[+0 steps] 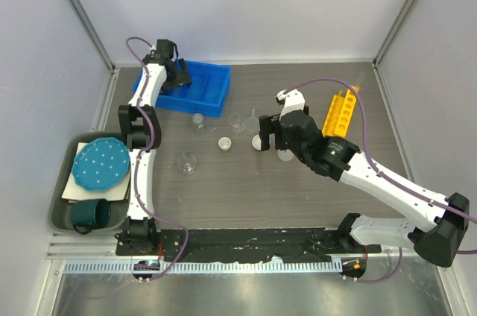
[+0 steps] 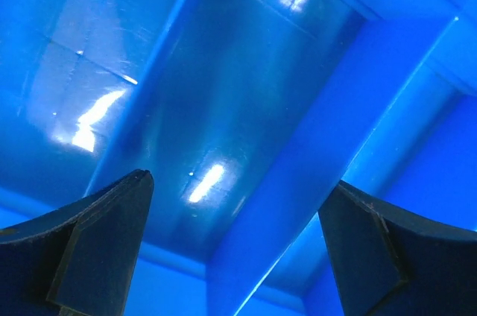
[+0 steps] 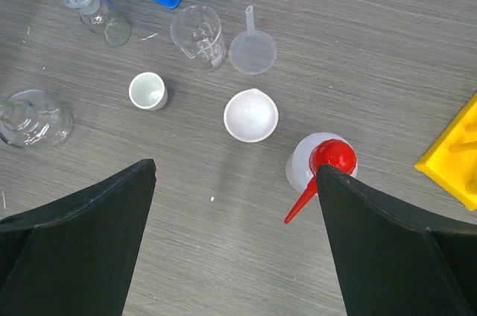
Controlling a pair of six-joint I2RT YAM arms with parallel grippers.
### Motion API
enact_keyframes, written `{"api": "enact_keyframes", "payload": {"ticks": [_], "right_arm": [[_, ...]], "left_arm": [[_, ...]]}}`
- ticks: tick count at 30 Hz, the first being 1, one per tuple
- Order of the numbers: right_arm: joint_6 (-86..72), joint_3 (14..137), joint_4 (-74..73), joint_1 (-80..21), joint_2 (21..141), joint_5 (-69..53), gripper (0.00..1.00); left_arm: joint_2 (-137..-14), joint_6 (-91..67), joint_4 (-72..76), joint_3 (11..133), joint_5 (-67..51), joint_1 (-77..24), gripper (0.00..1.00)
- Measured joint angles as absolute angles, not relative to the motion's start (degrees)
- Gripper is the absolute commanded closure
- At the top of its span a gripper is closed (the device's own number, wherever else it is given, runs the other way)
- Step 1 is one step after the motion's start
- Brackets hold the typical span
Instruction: Organize the chemistry lab equipment
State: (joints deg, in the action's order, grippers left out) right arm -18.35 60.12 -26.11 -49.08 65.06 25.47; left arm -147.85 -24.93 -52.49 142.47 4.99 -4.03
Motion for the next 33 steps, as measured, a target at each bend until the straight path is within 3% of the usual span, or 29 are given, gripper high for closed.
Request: {"api": "enact_keyframes", "payload": {"ticks": [5,13,33], "right_arm": [[-18.5,60.1,-24.3,-49.5,65.3,25.4,0.06],[-19.5,58.5,-23.8,-50.2,64.1,25.5,0.06],[-20.9,56.2,-24.6,-51.0,59.8,25.6,0.06]], "left_arm": [[-147.9,-24.9,-50.5,139.1,2.8,-4.6,0.3],[-147.5,-23.1,-48.5,137.0,1.8,-5.7,1.0],[-140.2,-30.7,-43.2,123.5,7.1,-8.6,1.0]]}}
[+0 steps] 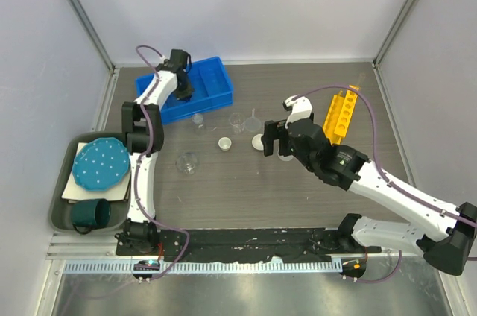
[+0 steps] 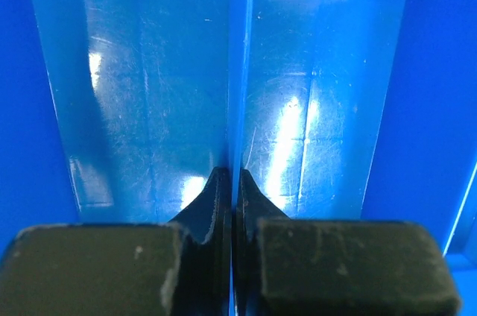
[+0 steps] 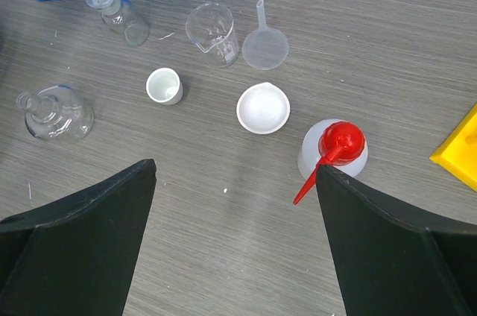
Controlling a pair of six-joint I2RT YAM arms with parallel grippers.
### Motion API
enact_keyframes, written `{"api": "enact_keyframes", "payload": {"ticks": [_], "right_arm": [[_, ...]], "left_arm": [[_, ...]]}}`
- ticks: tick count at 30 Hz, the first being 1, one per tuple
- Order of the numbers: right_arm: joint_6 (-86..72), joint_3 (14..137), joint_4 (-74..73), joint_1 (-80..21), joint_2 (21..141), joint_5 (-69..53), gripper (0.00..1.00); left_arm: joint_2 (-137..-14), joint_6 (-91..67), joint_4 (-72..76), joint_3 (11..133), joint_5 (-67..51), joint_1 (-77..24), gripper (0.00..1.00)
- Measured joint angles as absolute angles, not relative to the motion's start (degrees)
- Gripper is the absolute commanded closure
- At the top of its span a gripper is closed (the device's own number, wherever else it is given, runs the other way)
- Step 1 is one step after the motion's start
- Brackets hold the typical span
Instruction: Organize the chemistry lab equipment
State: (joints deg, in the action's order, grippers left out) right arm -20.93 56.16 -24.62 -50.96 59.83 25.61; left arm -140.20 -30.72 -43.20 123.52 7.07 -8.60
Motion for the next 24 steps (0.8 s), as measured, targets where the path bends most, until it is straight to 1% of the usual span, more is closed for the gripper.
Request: {"api": "enact_keyframes", "payload": {"ticks": [12,16,24], "right_arm": [[-21.4,55.4,-25.8,-51.6,56.9,25.6,0.06],[-21.5,55.4,-25.9,-52.1,57.0,25.3,0.06],[-21.9,55.4,-26.4,-53.7,58.7,25.2,0.06]], "left_arm": [[-130.9,-35.9,-34.5,106.2,7.9,-11.4,1.0],[-127.2,-37.2,-31.0,99.6,7.9,-12.2,1.0],[-122.0,-38.9,-26.3,90.6,8.0,-13.2,1.0]]}}
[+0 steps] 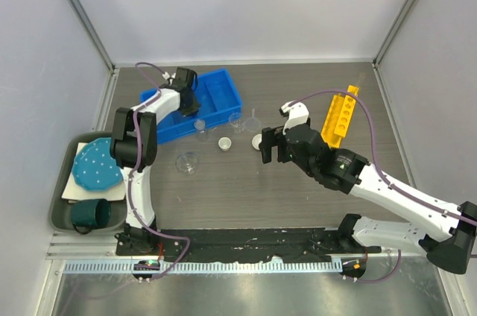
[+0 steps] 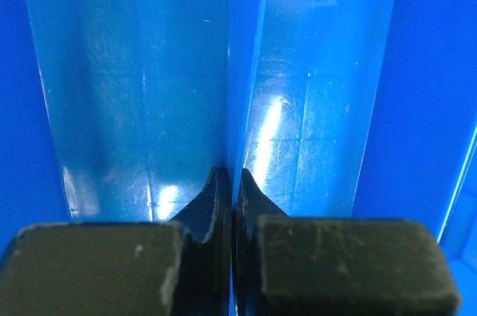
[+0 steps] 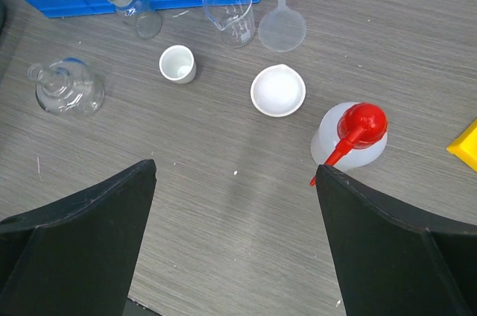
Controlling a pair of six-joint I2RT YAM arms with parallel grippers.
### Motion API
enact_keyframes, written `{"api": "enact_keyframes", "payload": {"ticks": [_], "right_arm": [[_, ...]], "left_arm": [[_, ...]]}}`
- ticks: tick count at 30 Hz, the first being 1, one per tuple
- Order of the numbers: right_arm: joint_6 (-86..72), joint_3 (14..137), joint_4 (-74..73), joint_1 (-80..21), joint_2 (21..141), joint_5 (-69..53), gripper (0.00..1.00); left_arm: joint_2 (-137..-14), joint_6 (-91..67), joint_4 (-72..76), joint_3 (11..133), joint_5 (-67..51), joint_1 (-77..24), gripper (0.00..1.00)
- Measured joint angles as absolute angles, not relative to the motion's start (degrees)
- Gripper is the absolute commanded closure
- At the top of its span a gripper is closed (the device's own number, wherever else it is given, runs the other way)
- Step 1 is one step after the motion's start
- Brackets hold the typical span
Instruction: Organize the chemistry lab equipment
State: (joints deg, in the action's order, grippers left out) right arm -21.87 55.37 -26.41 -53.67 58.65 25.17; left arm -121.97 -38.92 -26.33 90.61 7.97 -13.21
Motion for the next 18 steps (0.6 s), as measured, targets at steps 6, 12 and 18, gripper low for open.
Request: {"api": "enact_keyframes", "payload": {"ticks": [6,12,18], "right_arm": [[-22.5,55.4,-27.4,-55.3,58.9,25.5,0.06],[-22.8,55.4,-28.0,-56.8,59.0,26.1,0.06],[-22.9,55.4,-28.1,-57.5,59.7,26.5,0.06]], "left_arm": [[-118.6,-40.2,-23.9,85.1,8.2,-13.8,1.0],[-117.4,-40.3,-23.2,83.2,9.0,-14.5,0.93],[-117.9,-40.1,-25.8,85.1,9.6,-14.9,0.48]]}}
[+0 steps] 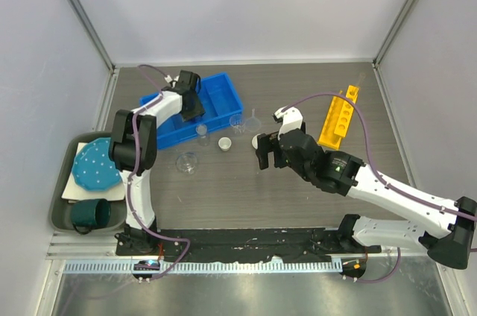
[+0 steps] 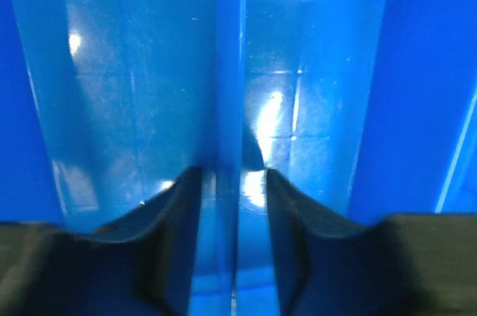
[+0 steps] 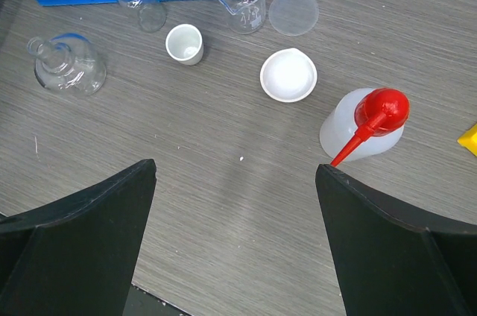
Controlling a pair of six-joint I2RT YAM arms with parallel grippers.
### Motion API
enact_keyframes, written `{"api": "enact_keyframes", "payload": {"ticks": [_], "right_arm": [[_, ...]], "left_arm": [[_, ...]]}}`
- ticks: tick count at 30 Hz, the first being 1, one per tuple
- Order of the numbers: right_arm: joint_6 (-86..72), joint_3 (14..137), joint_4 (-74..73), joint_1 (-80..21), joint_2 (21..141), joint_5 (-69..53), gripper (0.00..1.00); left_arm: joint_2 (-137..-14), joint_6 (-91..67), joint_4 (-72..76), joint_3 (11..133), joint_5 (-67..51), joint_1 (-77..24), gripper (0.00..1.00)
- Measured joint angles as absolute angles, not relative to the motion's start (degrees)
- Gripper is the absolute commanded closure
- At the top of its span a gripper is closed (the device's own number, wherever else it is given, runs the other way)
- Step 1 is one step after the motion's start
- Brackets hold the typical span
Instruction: Organize the chemistry lab equipment
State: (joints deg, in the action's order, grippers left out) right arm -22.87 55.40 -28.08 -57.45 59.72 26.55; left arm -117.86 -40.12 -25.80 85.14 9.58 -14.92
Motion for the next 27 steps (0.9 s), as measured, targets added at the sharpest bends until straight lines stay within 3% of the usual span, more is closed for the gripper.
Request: {"api": "enact_keyframes", "payload": {"ticks": [10,19,27], "right_arm": [[-22.9,55.4,-28.3,-57.7,59.9,27.3,0.06],[-22.9,55.3,-28.1,-57.8,59.9,27.4,0.06],[-22.9,55.3,-28.3,-58.3,59.9,27.4,0.06]], "left_arm": [[-119.9,-37.3,-35.6,95.6,12.9,-15.3,0.2],[-112.9,-34.9,-42.7,98.9,17.1,-15.8,0.19],[-93.8,-34.4,-46.6,90.1,19.2,-19.7,0.19]]}}
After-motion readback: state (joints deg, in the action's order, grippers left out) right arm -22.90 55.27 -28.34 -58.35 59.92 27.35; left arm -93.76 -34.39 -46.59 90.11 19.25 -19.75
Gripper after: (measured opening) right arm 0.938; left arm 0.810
